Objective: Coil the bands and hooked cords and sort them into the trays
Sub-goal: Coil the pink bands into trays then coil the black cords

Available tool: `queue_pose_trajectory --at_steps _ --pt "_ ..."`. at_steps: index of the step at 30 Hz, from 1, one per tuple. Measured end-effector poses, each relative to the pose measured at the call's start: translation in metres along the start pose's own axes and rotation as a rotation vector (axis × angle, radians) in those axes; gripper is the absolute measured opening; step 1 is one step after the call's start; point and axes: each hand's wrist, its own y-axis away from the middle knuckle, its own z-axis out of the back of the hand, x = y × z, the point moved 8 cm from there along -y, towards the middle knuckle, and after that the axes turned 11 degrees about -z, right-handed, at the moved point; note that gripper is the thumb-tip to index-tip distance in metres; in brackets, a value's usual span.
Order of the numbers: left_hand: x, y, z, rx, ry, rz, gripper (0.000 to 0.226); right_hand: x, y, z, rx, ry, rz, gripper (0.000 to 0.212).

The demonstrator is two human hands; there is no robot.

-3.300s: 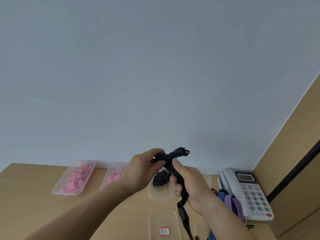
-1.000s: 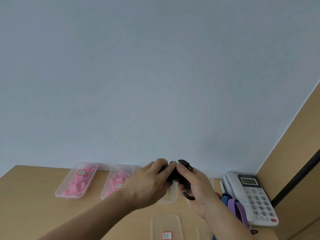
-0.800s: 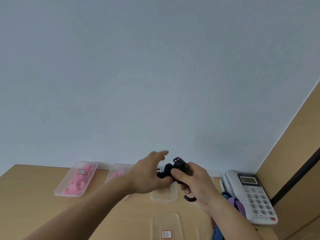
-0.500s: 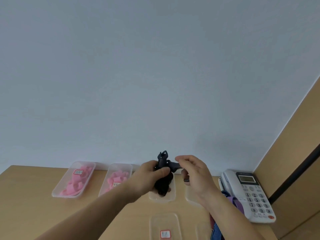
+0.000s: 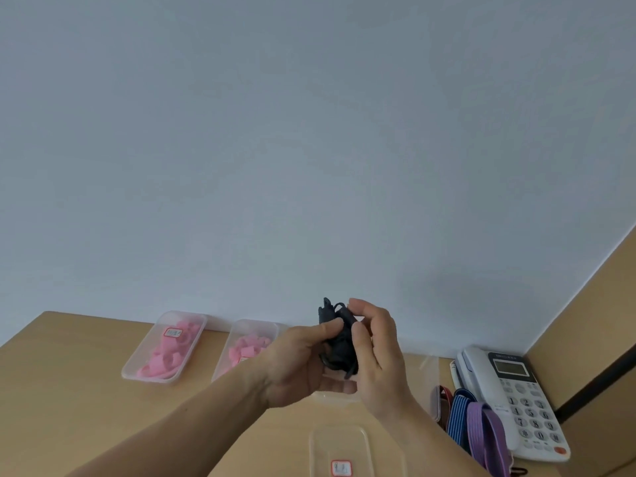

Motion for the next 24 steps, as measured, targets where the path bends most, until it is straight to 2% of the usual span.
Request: queue_pose_trajectory --at_steps 4,8,11,14,17,19,22,24 --pt "0.000 0.000 -0.009 0.071 -0.092 0.026 0.038 -0.005 -0.004 -0.013 0.050 0.059 -0.016 0.027" --pt "-0.003 -0.001 0.001 0.054 -0.003 0.009 0.035 -0.002 -0.001 -0.019 0.071 0.161 0.071 0.032" --pt "-0.006 -0.002 0.016 -0.034 0.040 -0.005 0.029 -0.001 0.002 -0.026 0.111 0.265 0.112 0.043" --pt "-0.006 -0.004 0.034 -0.170 0.044 -0.046 0.034 -0.009 0.002 -0.033 0.079 0.492 0.068 0.055" --pt "-0.008 -0.003 0.049 -0.293 0.008 -0.115 0.035 0.004 0.001 -0.032 -0.094 0.776 0.133 0.047" --pt "-0.007 -0.004 0.054 -0.320 0.006 -0.144 0.033 0.009 -0.002 -0.034 -0.165 0.874 0.143 0.042" --pt "-0.005 -0.008 0.057 -0.332 0.039 -0.147 0.031 -0.002 -0.010 -0.041 -0.072 0.856 0.002 0.044" --pt "0.000 -0.012 0.058 -0.306 0.081 -0.116 0.028 -0.009 -0.014 -0.044 -0.030 0.824 -0.060 0.034"
